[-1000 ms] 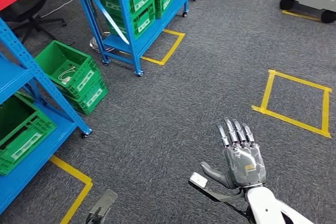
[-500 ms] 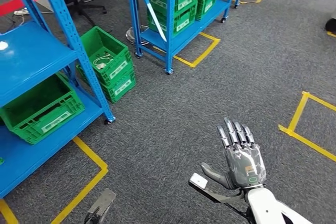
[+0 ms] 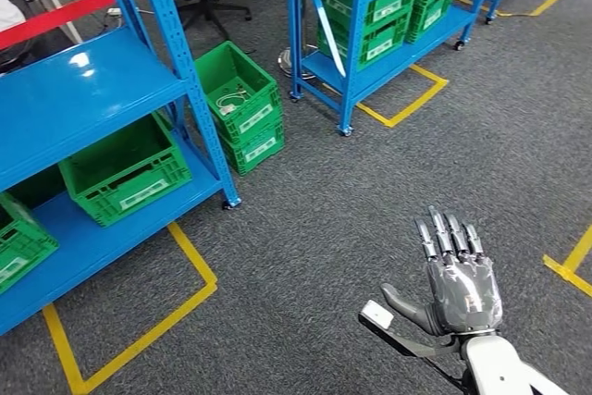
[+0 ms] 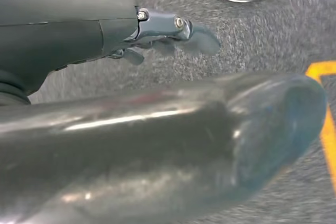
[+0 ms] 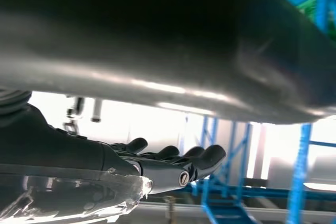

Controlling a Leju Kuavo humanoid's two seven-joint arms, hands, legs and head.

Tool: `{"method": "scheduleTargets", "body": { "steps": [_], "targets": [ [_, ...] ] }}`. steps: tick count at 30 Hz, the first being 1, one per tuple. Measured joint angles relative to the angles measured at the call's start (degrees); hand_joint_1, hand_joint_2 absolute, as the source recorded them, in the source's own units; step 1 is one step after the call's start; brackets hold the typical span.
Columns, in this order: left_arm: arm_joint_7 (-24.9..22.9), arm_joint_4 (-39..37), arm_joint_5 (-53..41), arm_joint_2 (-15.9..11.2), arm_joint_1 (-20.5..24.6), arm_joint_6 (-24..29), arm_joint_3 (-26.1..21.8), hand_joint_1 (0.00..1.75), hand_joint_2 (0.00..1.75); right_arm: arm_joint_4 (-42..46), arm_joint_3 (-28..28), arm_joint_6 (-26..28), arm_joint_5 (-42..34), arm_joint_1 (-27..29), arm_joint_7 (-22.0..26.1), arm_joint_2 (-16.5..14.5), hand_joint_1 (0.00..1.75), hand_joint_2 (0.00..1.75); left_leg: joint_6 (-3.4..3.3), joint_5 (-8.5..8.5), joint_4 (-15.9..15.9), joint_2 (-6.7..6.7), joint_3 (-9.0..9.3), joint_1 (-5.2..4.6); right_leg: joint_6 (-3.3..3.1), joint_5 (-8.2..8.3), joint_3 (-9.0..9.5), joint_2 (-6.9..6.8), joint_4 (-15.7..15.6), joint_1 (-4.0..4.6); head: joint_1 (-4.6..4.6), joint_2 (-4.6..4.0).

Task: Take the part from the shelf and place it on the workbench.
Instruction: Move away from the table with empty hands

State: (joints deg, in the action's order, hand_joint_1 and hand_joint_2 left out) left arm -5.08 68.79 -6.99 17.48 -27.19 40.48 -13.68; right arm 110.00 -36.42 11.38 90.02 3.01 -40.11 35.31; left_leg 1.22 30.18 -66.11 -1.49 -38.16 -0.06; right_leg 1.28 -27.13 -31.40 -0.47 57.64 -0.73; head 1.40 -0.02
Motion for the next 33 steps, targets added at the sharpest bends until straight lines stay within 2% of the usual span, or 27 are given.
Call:
{"method": "scheduleTargets", "body": {
  "steps": [1, 2, 3, 4, 5, 7, 8, 9, 11, 12, 13, 15, 16, 17, 18, 19, 20, 21, 23, 24, 26, 27, 28, 30, 31, 32, 33],
  "targets": [
    [0.2, 1.2, 0.1, 0.4, -0.2, 0.0, -0.5, 0.00, 0.00, 0.0, 0.1, 0.0, 0.0, 0.0, 0.0, 0.0, 0.00, 0.00, 0.10, 1.68, -4.0, 0.49, -1.71, 0.03, -0.16, -0.02, -0.04, -1.01, 0.0, 0.12, 0.00, 0.00],
    [0.3, 2.1, 0.2, 0.7, -0.5, 0.0, -0.9, 0.00, 0.00, 0.0, 0.1, -0.1, 0.0, 0.0, 0.0, 0.1, 0.00, 0.00, 0.13, 2.50, -6.7, 0.68, -2.77, 0.06, -0.24, -0.03, -0.05, -1.94, 0.0, 0.21, 0.00, 0.00],
    [0.3, 2.9, 0.2, 1.0, -0.9, 0.0, -1.2, 0.00, 0.00, 0.0, 0.2, -0.1, 0.0, 0.0, 0.0, 0.1, 0.00, 0.00, 0.12, 2.26, -7.4, 0.76, -2.84, 0.05, -0.28, -0.04, -0.04, -2.77, 0.0, 0.26, 0.00, 0.00],
    [0.3, 3.5, 0.3, 1.2, -1.2, 0.0, -1.5, 0.00, 0.44, 0.0, 0.2, -0.1, 0.0, -0.1, 0.0, 0.1, 0.00, 0.00, 0.03, 1.02, -5.7, 0.94, -1.70, 0.03, -0.29, -0.04, 0.03, -3.54, 0.0, 0.31, -0.01, 0.00],
    [0.3, 4.1, 0.3, 1.3, -1.5, 0.0, -1.8, 0.00, 0.87, 0.1, 0.3, -0.1, 0.0, -0.1, 0.0, 0.1, 0.00, 0.00, -0.18, -0.79, -2.1, 1.65, 0.49, -0.04, -0.26, -0.06, 0.15, -4.25, 0.0, 0.35, -0.01, 0.00],
    [0.2, 5.2, 0.3, 1.6, -1.7, 0.0, -2.3, 0.00, 1.75, 0.2, 0.4, -0.1, 0.0, -0.1, 0.0, 0.1, 0.00, 0.00, -0.72, -3.41, 6.0, 4.40, 5.08, -0.42, -0.04, -0.20, 0.39, -5.57, 0.1, 0.64, -0.04, 0.00],
    [0.2, 5.7, 0.2, 1.7, -1.8, 0.0, -2.4, 0.00, 1.75, 0.3, 0.5, -0.1, 0.0, -0.1, 0.0, 0.1, 0.00, 0.00, -1.00, -3.90, 8.5, 5.42, 6.36, -0.61, 0.18, -0.28, 0.45, -6.17, 0.2, 0.79, -0.01, 0.00],
    [0.1, 6.1, 0.2, 1.8, -1.9, 0.0, -2.4, 0.00, 1.75, 0.3, 0.6, -0.2, 0.0, -0.2, 0.0, 0.1, 0.00, 0.00, -1.22, -3.89, 9.5, 5.74, 6.74, -0.77, 0.42, -0.33, 0.51, -6.78, 0.2, 0.93, -0.03, 0.00],
    [0.0, 6.6, 0.2, 2.1, -2.4, 0.0, -2.4, 0.00, 1.75, 0.4, 0.7, -0.5, 0.0, -0.5, 0.1, 0.2, 0.00, 0.00, -1.77, -4.09, 9.9, 4.43, 6.56, -0.69, 1.03, -0.43, 0.63, -7.57, 0.2, 0.89, -0.02, 0.00],
    [0.0, 6.9, 0.1, 2.2, -2.7, 0.0, -2.4, 0.00, 1.75, 0.5, 0.7, -0.6, 0.0, -0.6, 0.1, 0.2, 0.00, 0.00, -2.07, -4.26, 10.0, 3.75, 6.56, -0.52, 1.39, -0.91, 0.51, -6.54, 0.6, 0.76, 0.04, 0.00],
    [-0.2, 7.3, -0.4, 2.3, -3.0, 0.0, -2.4, 0.00, 1.31, 0.6, 0.7, -0.7, 0.0, -0.7, 0.1, 0.2, 0.00, 0.00, -2.36, -4.45, 10.2, 3.07, 6.60, -0.31, 1.74, -1.94, -0.06, -4.83, 2.1, 0.61, 0.20, 0.00],
    [-1.1, 8.2, -2.8, 2.5, -3.3, 0.0, -2.4, 0.00, 0.44, 0.8, 0.7, -0.9, 0.0, -0.7, 0.0, 0.4, 0.00, 0.00, -2.76, -4.72, 10.2, 1.72, 6.52, -0.05, 2.25, -5.42, -2.89, -0.91, 8.6, 0.39, 0.56, 0.00],
    [-1.8, 8.7, -4.2, 2.6, -3.4, 0.0, -2.4, 0.00, 0.00, 0.8, 0.7, -1.0, 0.0, -0.5, 0.0, 0.5, 0.00, 0.00, -2.86, -4.80, 10.2, 0.95, 6.45, -0.03, 2.39, -7.10, -4.79, -0.12, 12.6, 0.36, 0.68, 0.00],
    [-2.6, 9.1, -5.4, 2.7, -3.6, 0.0, -2.4, 0.00, 0.00, 0.8, 0.7, -1.1, 0.0, -0.4, 0.0, 0.6, 0.00, 0.00, -2.89, -4.85, 10.2, 0.15, 6.41, -0.03, 2.48, -7.97, -6.29, 0.17, 15.6, 0.35, 0.77, 0.00],
    [-3.3, 9.5, -6.2, 2.8, -3.8, 0.0, -2.4, 0.00, 0.00, 0.8, 0.7, -1.1, 0.0, -0.4, 0.0, 0.6, 0.00, 0.00, -2.86, -4.89, 10.2, -0.68, 6.43, -0.02, 2.52, -7.77, -6.95, 0.27, 16.7, 0.33, 0.82, 0.00],
    [-3.8, 9.9, -6.7, 2.8, -4.0, 0.0, -2.4, 0.00, 0.00, 0.8, 0.7, -1.1, 0.0, -0.3, 0.0, 0.6, 0.00, 0.00, -2.81, -4.92, 10.1, -1.54, 6.49, 0.01, 2.51, -6.44, -6.49, 0.41, 15.5, 0.27, 0.83, 0.00],
    [-4.1, 10.3, -7.0, 2.8, -4.2, 0.0, -2.4, 0.00, 0.00, 0.8, 0.7, -1.1, 0.0, -0.3, 0.0, 0.6, 0.00, 0.00, -2.70, -4.95, 10.1, -2.39, 6.56, 0.06, 2.50, -4.34, -5.02, 0.93, 12.2, 0.14, 0.84, 0.00],
    [-4.3, 10.7, -7.2, 2.8, -4.4, 0.0, -2.3, 0.00, 0.00, 0.8, 0.7, -1.1, 0.0, -0.3, 0.0, 0.6, 0.00, 0.00, -2.52, -4.97, 10.0, -3.20, 6.58, 0.13, 2.54, -2.37, -3.12, 2.38, 8.1, -0.11, 0.84, 0.00],
    [-4.6, 11.5, -7.5, 2.9, -4.6, 0.0, -2.3, 0.00, 0.00, 0.8, 0.7, -1.1, 0.0, -0.3, 0.0, 0.6, 0.00, 0.00, -1.92, -5.02, 9.8, -4.70, 6.22, 0.11, 2.36, -0.49, -0.06, 5.39, 1.7, -0.58, 0.80, 0.00],
    [-4.7, 11.9, -7.5, 2.9, -4.8, 0.0, -2.3, 0.00, 0.44, 0.9, 0.7, -1.1, 0.0, -0.3, 0.0, 0.6, 0.00, 0.00, -1.51, -5.17, 9.7, -5.43, 5.88, 0.16, 2.13, -0.50, 0.54, 6.21, 0.5, -0.64, 0.79, 0.00],
    [-5.0, 12.4, -7.6, 3.0, -5.1, 0.0, -2.3, 0.00, 1.31, 0.9, 0.7, -1.2, 0.0, -0.5, 0.0, 0.6, 0.00, 0.00, -0.64, -5.65, 9.8, -6.66, 5.18, 0.41, 1.33, -0.49, 0.64, 5.25, 0.3, -0.46, 0.76, 0.00],
    [-5.1, 12.6, -7.6, 3.0, -5.3, 0.0, -2.2, 0.00, 1.75, 1.0, 0.7, -1.2, 0.0, -0.7, 0.0, 0.6, 0.00, 0.00, -0.28, -5.58, 9.6, -6.03, 4.88, 0.41, 0.93, -0.34, 0.56, 4.49, 0.3, -0.45, 0.74, 0.00],
    [-5.2, 12.8, -7.7, 3.0, -5.5, 0.0, -2.2, 0.00, 1.75, 1.0, 0.7, -1.3, 0.0, -0.8, 0.0, 0.6, 0.00, 0.00, 0.03, -4.96, 8.8, -4.55, 4.36, 0.33, 0.57, -0.20, 0.57, 3.68, 0.1, -0.45, 0.61, 0.00],
    [-5.5, 13.3, -7.8, 3.1, -5.7, 0.0, -2.1, 0.00, 1.75, 1.1, 0.7, -1.3, 0.0, -0.8, 0.0, 0.6, 0.00, 0.00, 0.39, -1.65, 3.5, -0.60, 1.82, 0.11, 0.09, -0.05, 0.60, 1.81, -0.1, -0.35, 0.34, 0.00],
    [-5.6, 13.5, -7.9, 3.1, -5.7, 0.0, -2.0, 0.00, 1.75, 1.1, 0.7, -1.3, 0.0, -0.8, 0.0, 0.7, 0.00, 0.00, 0.49, 0.39, -0.4, 0.40, -0.05, 0.12, -0.05, -0.08, 0.55, 0.88, -0.1, -0.24, 0.24, 0.00],
    [-5.8, 13.7, -8.0, 3.1, -5.7, 0.0, -1.9, 0.00, 1.75, 1.1, 0.7, -1.3, 0.0, -0.8, 0.0, 0.7, 0.00, 0.00, 0.53, 1.93, -4.1, 0.75, -1.84, 0.15, -0.14, -0.12, 0.51, -0.11, -0.1, -0.14, 0.22, 0.00],
    [-6.0, 13.7, -8.1, 3.1, -5.8, 0.0, -1.9, 0.00, 1.75, 1.1, 0.7, -1.3, 0.0, -0.8, 0.0, 0.7, 0.00, 0.00, 0.51, 2.45, -6.4, 0.82, -2.86, 0.16, -0.19, -0.16, 0.50, -1.07, -0.1, -0.05, 0.22, 0.00]
  ]
}}
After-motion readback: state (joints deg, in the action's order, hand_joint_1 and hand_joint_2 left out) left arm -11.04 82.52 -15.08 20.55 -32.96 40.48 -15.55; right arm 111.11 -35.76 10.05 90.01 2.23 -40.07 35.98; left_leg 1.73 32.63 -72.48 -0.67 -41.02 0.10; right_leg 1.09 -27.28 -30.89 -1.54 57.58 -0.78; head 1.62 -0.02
